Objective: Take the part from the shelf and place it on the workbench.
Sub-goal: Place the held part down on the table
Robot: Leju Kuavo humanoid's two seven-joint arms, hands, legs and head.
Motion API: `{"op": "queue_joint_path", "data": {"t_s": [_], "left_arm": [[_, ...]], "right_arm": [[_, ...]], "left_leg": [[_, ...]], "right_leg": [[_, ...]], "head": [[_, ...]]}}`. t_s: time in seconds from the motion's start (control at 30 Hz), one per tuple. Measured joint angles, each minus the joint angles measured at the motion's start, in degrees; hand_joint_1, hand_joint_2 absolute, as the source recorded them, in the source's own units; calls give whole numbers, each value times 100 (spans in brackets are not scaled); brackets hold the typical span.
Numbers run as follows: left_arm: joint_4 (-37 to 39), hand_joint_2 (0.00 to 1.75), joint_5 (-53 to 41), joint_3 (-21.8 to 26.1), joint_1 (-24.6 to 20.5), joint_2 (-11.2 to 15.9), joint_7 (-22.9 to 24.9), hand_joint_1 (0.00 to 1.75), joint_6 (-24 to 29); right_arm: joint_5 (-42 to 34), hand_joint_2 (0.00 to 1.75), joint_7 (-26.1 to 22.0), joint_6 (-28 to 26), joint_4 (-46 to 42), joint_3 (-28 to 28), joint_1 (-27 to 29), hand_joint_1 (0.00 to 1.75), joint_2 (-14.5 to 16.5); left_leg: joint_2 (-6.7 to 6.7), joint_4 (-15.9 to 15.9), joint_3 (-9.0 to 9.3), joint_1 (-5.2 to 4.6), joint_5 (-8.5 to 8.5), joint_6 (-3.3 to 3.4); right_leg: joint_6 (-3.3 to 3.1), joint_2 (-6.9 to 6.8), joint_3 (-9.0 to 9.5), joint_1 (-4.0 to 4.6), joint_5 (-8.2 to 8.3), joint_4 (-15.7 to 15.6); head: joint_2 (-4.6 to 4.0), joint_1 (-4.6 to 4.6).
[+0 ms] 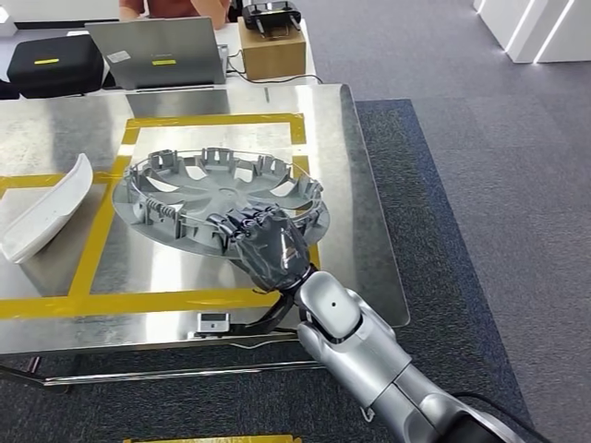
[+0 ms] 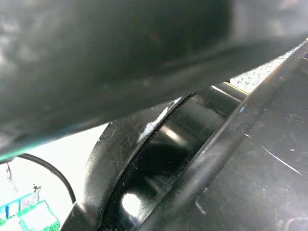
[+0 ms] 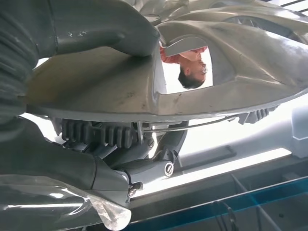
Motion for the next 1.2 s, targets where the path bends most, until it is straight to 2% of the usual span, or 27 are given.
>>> {"op": "queue_joint_path", "data": {"t_s": [0.2, 0.4, 0.53, 0.7, 0.9, 1.2], "left_arm": [[0, 0, 147, -14, 2, -53, 1, 0, 31], [0, 0, 248, -14, 6, -109, 36, 0, 140], [0, 0, 272, -12, 7, -110, 84, 0, 133], [0, 0, 272, -13, 3, -111, 120, 0, 116], [0, 0, 246, -28, -7, -117, 129, 0, 78], [-2, 0, 96, -133, -61, -116, 220, 0, -62]], "right_arm": [[94, 175, 367, -2, -678, -115, 316, 175, -569], [-131, 175, 327, -2, -1560, -784, 1002, 175, -1243], [-90, 175, 347, -2, -1788, -1136, 1380, 175, -1509], [10, 175, 328, -2, -1778, -1315, 1546, 175, -1605], [34, 175, 100, 0, -1556, -1345, 1403, 175, -1586], [268, 175, -9, 0, -927, -1160, 744, 175, -1231]], "left_leg": [[-5, -2, -1, -3, 8, -12], [-7, 3, -3, -28, -1, 3], [-6, 4, -4, -34, -7, 13], [-5, 4, -4, -36, -8, 14], [-5, 2, -5, -32, -6, 14], [-6, 2, -5, -32, -1, 14]], "right_leg": [[-3, -11, 5, -7, 4, 0], [4, -12, 10, -27, 8, -5], [7, -9, 9, -35, 7, -8], [9, -8, 7, -40, 5, -8], [8, -9, 8, -36, 6, -6], [8, -10, 9, -36, 6, -2]], "head": [[0, 3], [0, 4], [0, 4], [0, 3], [0, 3], [0, 3]]}}
